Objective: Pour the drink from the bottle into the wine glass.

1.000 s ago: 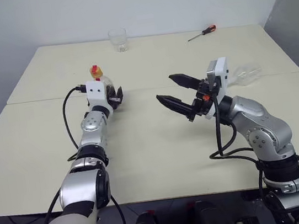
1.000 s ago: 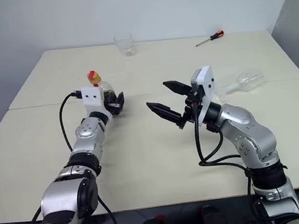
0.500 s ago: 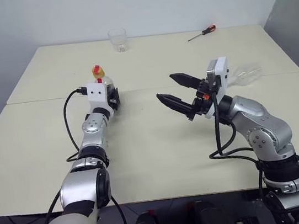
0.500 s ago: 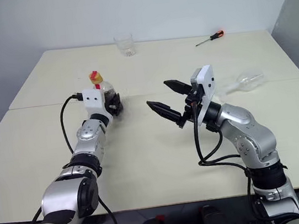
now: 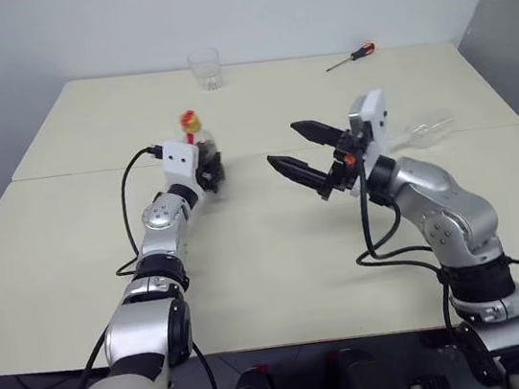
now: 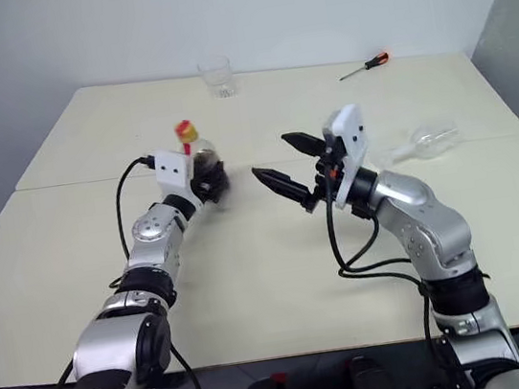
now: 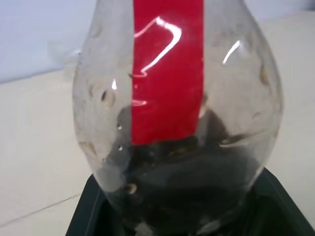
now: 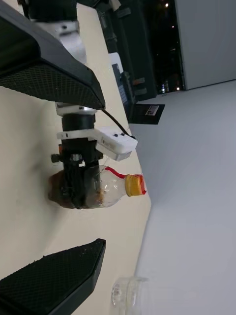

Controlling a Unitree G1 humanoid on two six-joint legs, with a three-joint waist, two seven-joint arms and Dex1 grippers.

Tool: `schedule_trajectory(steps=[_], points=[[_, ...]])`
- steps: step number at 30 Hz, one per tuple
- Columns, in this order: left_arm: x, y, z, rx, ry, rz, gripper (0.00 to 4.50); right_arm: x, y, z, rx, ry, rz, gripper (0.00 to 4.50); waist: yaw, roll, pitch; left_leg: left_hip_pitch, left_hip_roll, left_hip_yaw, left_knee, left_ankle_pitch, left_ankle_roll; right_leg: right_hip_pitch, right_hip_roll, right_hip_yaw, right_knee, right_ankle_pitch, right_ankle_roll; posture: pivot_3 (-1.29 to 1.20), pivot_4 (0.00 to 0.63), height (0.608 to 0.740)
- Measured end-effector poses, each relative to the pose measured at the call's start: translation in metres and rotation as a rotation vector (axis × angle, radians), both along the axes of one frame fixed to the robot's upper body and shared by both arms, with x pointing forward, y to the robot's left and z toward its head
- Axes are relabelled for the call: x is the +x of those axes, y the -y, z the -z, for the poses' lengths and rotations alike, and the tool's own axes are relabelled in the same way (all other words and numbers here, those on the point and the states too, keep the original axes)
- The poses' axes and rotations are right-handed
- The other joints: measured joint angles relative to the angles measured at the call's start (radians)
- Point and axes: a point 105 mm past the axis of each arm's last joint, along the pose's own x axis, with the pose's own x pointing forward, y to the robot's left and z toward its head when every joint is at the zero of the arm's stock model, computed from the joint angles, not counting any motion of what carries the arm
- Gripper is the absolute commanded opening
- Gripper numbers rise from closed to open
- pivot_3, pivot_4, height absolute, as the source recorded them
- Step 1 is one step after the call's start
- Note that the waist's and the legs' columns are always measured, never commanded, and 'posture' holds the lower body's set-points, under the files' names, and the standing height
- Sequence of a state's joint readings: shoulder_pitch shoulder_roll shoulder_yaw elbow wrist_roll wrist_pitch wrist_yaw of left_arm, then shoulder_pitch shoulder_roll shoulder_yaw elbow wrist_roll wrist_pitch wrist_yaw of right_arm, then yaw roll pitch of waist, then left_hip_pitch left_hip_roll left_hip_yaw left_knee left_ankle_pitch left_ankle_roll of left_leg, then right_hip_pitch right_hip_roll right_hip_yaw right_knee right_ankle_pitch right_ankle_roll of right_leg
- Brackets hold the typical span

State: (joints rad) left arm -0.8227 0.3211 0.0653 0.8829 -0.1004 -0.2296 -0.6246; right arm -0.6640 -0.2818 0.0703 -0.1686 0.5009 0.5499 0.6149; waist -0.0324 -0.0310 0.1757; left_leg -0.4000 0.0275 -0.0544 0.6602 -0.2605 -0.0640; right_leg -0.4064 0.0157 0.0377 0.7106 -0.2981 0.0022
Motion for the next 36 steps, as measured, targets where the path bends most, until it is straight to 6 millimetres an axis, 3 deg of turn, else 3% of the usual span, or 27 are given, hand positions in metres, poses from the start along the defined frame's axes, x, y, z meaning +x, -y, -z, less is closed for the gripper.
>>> schedule_trajectory(steps=[4,8,11,22,31,36], points=[[-0.028,0.021,-0.001,0.062,-0.042,0.222,1.84,0.018,-0.010,-0.004,-0.052,-0.007,0.002,4.50,-0.009,0.001,0.001,0.000,0.002,0.000,0.000,0.000,0.000,-0.001,0.000,0.002,0.002,0.000,-0.001,0.00,0.150,0.740],[-0.049,0.035,-0.021,0.105,-0.034,0.361,1.84,0.035,-0.018,-0.008,-0.091,-0.027,0.023,4.50,-0.009,0.001,0.001,0.000,0.002,-0.002,0.000,0.000,0.000,-0.002,0.000,0.002,0.003,-0.001,-0.001,0.00,0.150,0.740],[-0.054,0.034,-0.028,0.100,-0.044,0.371,1.84,0.037,-0.025,-0.010,-0.095,-0.039,-0.010,4.50,-0.008,0.001,0.001,0.000,0.002,-0.001,0.000,0.000,0.000,-0.002,0.000,0.002,0.003,-0.001,-0.001,0.00,0.150,0.740],[-0.063,0.044,-0.021,0.113,-0.079,0.421,1.84,0.035,-0.038,-0.014,-0.089,-0.151,-0.091,4.50,0.000,0.001,0.001,0.000,0.002,-0.001,0.000,0.000,0.001,-0.002,-0.001,0.002,0.002,-0.001,-0.001,0.00,0.150,0.740],[-0.062,0.045,-0.023,0.114,-0.077,0.427,1.84,0.029,-0.044,-0.014,-0.084,-0.171,-0.144,1.52,0.000,0.001,0.001,0.000,0.002,-0.001,0.000,0.000,0.001,-0.002,-0.001,0.002,0.002,-0.001,-0.001,0.00,0.150,0.740],[-0.064,0.046,-0.024,0.112,-0.077,0.437,1.84,0.030,-0.043,-0.015,-0.077,-0.173,-0.134,1.43,0.000,0.001,0.001,0.000,0.002,-0.001,0.000,0.000,0.001,-0.002,-0.001,0.002,0.002,-0.001,-0.001,0.00,0.150,0.740]])
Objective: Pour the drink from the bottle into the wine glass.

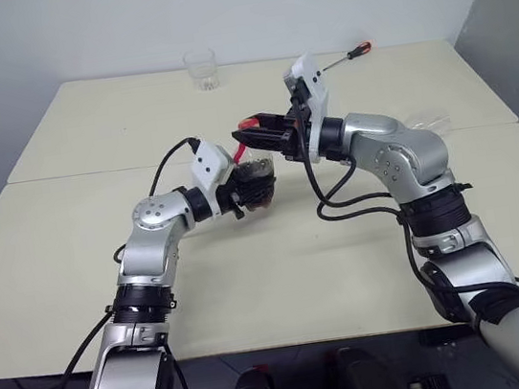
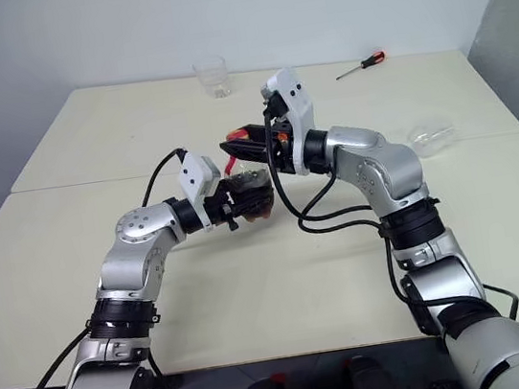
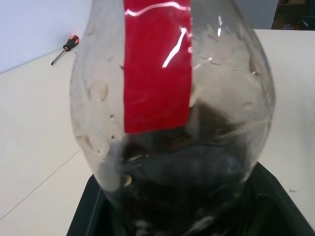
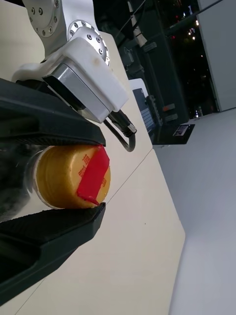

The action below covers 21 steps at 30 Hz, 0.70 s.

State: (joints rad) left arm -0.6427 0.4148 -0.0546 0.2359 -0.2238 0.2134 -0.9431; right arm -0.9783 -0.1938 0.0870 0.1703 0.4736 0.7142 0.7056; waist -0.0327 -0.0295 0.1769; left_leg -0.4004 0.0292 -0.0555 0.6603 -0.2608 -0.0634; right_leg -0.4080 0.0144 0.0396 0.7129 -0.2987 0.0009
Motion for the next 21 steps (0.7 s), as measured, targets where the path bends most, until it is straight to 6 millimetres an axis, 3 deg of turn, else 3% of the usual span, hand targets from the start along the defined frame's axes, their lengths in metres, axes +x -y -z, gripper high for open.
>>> schedule_trajectory(steps=[5,10,15,21], points=[[-0.012,-0.002,-0.005,-0.003,0.009,0.012,1.84,-0.007,0.002,-0.004,0.058,-0.034,-0.049,1.43,-0.002,0.000,0.000,0.000,0.001,0.000,0.000,0.000,0.000,0.000,0.000,0.001,0.000,0.000,0.000,0.00,0.150,0.740],[-0.056,0.006,-0.015,-0.023,-0.021,0.148,1.84,-0.039,0.018,-0.013,0.066,-0.017,-0.333,1.43,0.000,0.002,0.002,0.000,0.001,0.000,0.000,0.000,0.000,0.000,0.000,0.000,-0.001,0.000,0.000,0.00,0.150,0.740],[-0.089,0.018,-0.022,-0.037,-0.078,0.259,1.84,-0.063,0.017,-0.018,0.049,0.016,-0.571,1.43,-0.001,0.003,0.003,0.001,0.001,-0.001,0.000,0.000,0.001,0.001,0.001,-0.001,0.000,0.000,0.000,0.00,0.150,0.740],[-0.095,0.028,-0.035,-0.081,-0.086,0.287,1.84,-0.074,0.000,-0.030,0.087,0.048,-0.674,1.43,-0.001,0.004,0.004,0.001,0.001,-0.001,0.000,0.000,0.001,0.001,0.001,0.000,0.000,0.000,0.000,0.00,0.150,0.740]])
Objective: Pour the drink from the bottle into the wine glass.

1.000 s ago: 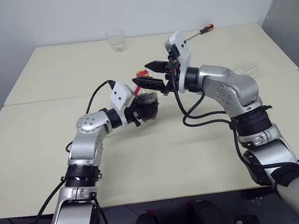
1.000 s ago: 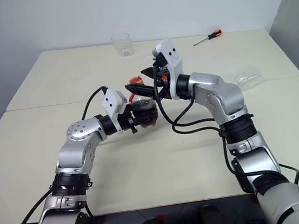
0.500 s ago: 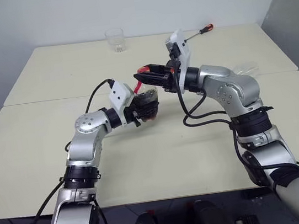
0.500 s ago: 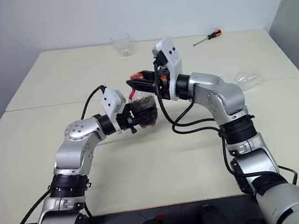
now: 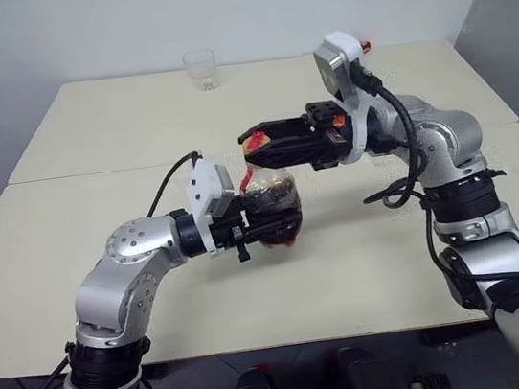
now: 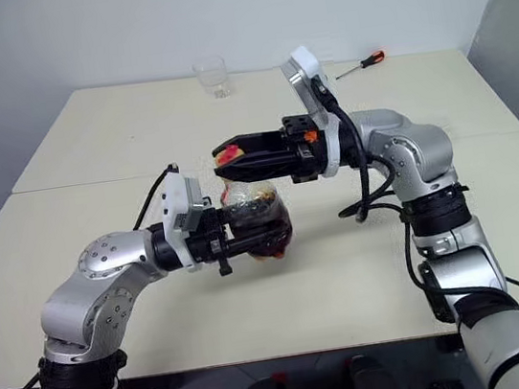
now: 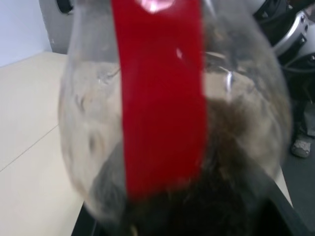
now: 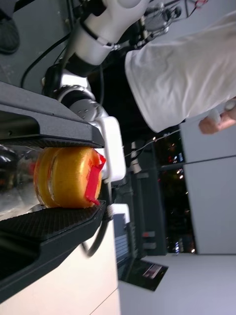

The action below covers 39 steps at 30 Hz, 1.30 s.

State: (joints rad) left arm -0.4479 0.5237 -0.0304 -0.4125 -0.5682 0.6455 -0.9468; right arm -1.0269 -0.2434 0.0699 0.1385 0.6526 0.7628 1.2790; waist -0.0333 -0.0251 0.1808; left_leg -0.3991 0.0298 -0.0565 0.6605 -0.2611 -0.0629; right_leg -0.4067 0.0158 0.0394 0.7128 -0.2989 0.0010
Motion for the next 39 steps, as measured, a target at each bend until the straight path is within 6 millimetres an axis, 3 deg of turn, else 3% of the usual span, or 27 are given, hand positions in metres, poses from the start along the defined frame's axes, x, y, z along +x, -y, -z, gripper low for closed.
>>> schedule_trajectory(steps=[2,9,14,22,29,39], points=[[0.000,-0.001,-0.003,-0.011,0.005,-0.003,1.84,0.000,-0.002,-0.003,0.016,0.001,0.000,1.43,0.001,0.000,0.000,0.000,0.000,0.000,0.000,0.000,0.000,0.000,0.000,0.000,0.000,0.000,0.000,0.00,0.150,0.740],[-0.002,0.012,0.005,0.001,-0.022,0.027,1.84,-0.001,-0.012,-0.007,0.035,-0.005,0.013,3.62,0.001,0.001,0.001,-0.001,0.000,0.000,0.000,0.000,0.000,0.000,-0.001,0.000,-0.001,0.000,0.000,0.00,0.150,0.740],[0.008,0.007,0.004,-0.007,-0.030,-0.038,1.84,0.006,0.000,-0.010,0.019,0.027,0.129,3.62,0.001,0.001,0.001,-0.001,0.000,0.000,0.000,0.000,0.000,0.000,-0.001,0.000,-0.001,0.000,0.000,0.00,0.150,0.740],[0.045,-0.023,0.027,0.050,-0.096,-0.293,1.84,0.020,0.016,-0.004,-0.024,0.131,0.415,3.62,0.000,0.001,0.001,-0.001,0.000,0.000,-0.001,0.000,0.000,-0.001,-0.001,0.000,-0.001,0.000,0.000,0.00,0.150,0.740],[0.067,-0.033,0.027,0.107,-0.052,-0.411,1.84,0.040,0.011,0.006,-0.051,0.193,0.613,3.62,0.001,0.001,0.001,-0.001,-0.001,0.001,-0.001,0.000,0.000,-0.001,-0.001,0.000,-0.001,0.000,0.000,0.00,0.150,0.740],[0.069,-0.029,0.031,0.133,-0.026,-0.397,1.84,0.041,-0.011,0.019,-0.068,0.173,0.615,3.62,0.001,0.001,0.001,-0.001,-0.001,0.000,-0.001,0.000,0.000,-0.001,-0.001,0.000,-0.001,0.000,0.000,0.00,0.150,0.740]])
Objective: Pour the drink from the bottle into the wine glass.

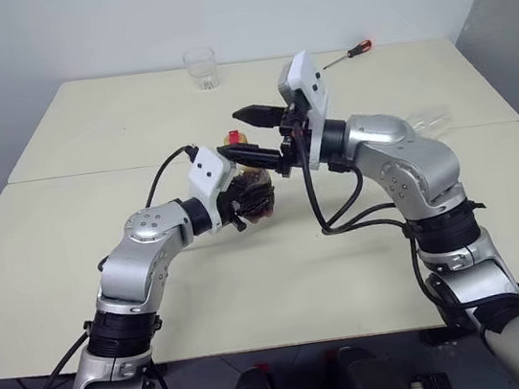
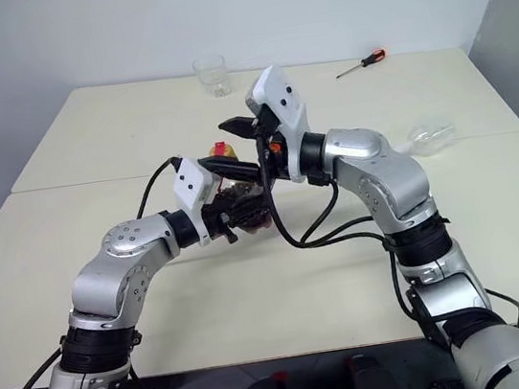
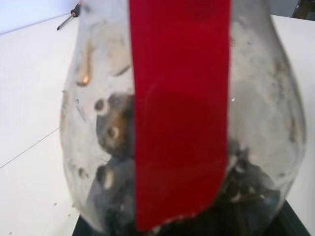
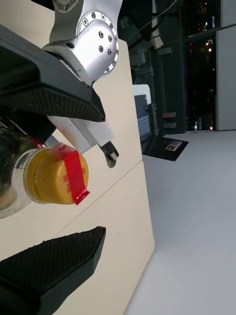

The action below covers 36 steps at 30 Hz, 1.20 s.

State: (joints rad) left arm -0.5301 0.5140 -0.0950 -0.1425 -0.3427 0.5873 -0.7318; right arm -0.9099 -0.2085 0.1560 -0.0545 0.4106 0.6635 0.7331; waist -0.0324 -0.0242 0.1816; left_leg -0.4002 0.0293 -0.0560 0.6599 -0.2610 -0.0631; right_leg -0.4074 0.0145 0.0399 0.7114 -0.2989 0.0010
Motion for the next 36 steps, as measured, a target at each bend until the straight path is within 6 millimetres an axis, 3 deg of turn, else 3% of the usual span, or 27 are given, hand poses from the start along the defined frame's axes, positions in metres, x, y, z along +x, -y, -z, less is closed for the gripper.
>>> schedule_trajectory(steps=[2,5,10,11,17,25,36], points=[[0.001,-0.001,0.001,0.006,0.002,-0.005,1.84,0.003,0.000,0.002,0.000,-0.008,0.011,3.62,0.000,0.000,0.000,0.000,0.000,0.000,0.000,0.000,0.000,0.000,0.000,0.000,0.000,0.000,0.000,0.00,0.150,0.740],[0.003,-0.001,0.002,0.006,-0.001,-0.008,1.84,0.005,-0.002,0.004,0.004,-0.019,0.017,3.11,0.000,0.000,0.000,0.000,0.000,0.000,0.000,0.000,0.000,0.000,0.000,0.000,0.000,0.000,0.000,0.00,0.150,0.740],[0.004,0.002,-0.004,0.005,0.016,0.005,1.84,0.006,-0.003,0.006,-0.003,-0.017,0.019,1.32,0.000,0.000,0.000,0.000,0.000,0.000,0.000,0.000,0.000,0.000,0.000,0.000,0.000,0.000,0.000,0.00,0.150,0.740],[0.004,0.002,-0.004,0.006,0.016,0.005,1.84,0.006,-0.003,0.007,-0.006,-0.013,0.020,1.25,0.000,0.000,0.000,0.000,0.000,0.000,0.000,0.000,0.000,0.000,0.000,0.000,0.000,0.000,0.000,0.00,0.150,0.740],[0.003,0.003,-0.004,0.006,0.014,0.008,1.84,0.007,-0.003,0.007,-0.008,-0.006,0.022,1.25,0.000,0.000,0.000,0.000,0.000,0.000,0.000,0.000,0.000,0.000,0.000,0.000,0.000,0.000,0.000,0.00,0.150,0.740],[0.001,0.001,-0.004,-0.018,-0.017,0.017,0.98,0.007,-0.003,0.008,-0.010,-0.011,0.009,1.25,0.000,0.000,0.000,0.000,0.000,0.000,0.000,0.000,0.000,0.000,0.000,0.000,0.000,0.000,0.000,0.00,0.150,0.740],[-0.012,-0.005,-0.004,-0.004,-0.043,0.056,0.92,0.002,-0.006,0.008,-0.009,-0.041,-0.078,1.25,-0.002,0.000,0.000,0.000,0.000,0.000,0.000,0.000,0.000,0.000,0.000,0.000,0.000,0.000,0.000,0.00,0.150,0.740]])
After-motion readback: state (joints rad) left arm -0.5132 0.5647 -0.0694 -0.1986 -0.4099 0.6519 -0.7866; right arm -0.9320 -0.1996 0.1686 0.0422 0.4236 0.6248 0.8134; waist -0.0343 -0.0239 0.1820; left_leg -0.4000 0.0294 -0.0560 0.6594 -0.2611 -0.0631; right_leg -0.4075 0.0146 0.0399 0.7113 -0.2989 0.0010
